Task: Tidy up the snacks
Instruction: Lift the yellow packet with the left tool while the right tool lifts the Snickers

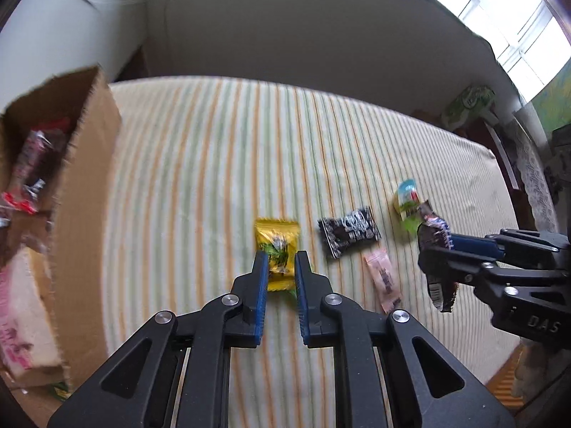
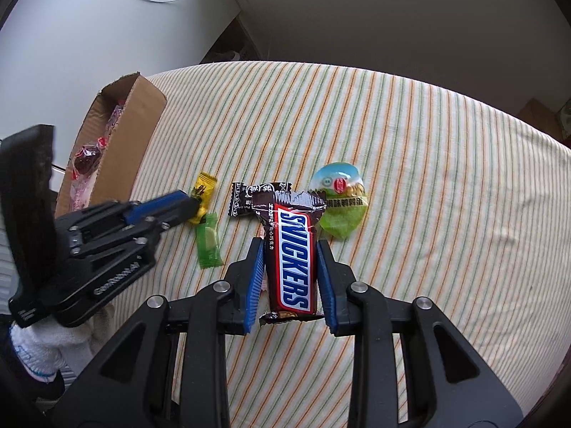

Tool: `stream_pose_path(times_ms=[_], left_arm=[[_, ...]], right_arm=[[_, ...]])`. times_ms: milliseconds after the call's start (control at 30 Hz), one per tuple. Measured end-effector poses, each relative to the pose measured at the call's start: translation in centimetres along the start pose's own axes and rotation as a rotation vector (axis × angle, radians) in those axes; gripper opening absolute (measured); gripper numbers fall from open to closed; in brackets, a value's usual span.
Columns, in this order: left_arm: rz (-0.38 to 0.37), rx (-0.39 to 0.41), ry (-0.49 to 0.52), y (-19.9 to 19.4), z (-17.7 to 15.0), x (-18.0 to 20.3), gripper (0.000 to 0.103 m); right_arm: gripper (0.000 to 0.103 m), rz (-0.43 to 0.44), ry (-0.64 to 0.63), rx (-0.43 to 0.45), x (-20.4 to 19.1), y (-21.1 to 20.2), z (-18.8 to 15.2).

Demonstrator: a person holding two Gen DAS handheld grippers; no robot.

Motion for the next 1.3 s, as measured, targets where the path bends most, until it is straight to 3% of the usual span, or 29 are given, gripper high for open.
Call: stream_pose_path(times_ms=[67,133,333,400,600,867,1300], left_arm=[[0.028,-0.025,0.017,0.5,-0.2,0.5,0.016],[0.064,-0.019,0.047,0.8,-0.1,1.0,0.027],[0.117,0.006,0.109,1.5,0.4,2.0,0.027],[0.115,0.015,0.106,1.4,0.5,1.9,0.022],[0.031,0.032,0.006,0.3,0.5,-0.1,0.022],[-0.009,0.086,-0.047,-3.4,-0.8,-1.9,0.022],[0.031,0.173,-0.087,-9.0,-2.3,-5.6,0.022]], right_arm=[[0.030,-0.005,-0.003,0.001,-0.2,-0.2,0.0],[0.030,-0.006,0.000,0.007,-0.2,0.2,0.1],[0.030,-0.005,-0.005,0.016,-0.3,-0.1,-0.1],[0.030,-0.008,-0.003,0.021,-0.2,-0.2,0.0],[0.030,-0.010,0.003,0.039,0.1,-1.2,-0.3],[0.030,-0.016,-0.004,0.046,-0.4,-2.0,-0.2],[0.030,-0.008,-0.117,0.065,-5.5,-2.8,2.6]])
Point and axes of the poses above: each gripper's, at about its wrist camera, not at the fingertips, and y roughly the way its jaws point, x to its right, z to its top, the point moved 6 cm from there along y, roughly the way its jaws point, and after that the axes turned 4 degrees about z, right-handed, at the moved point
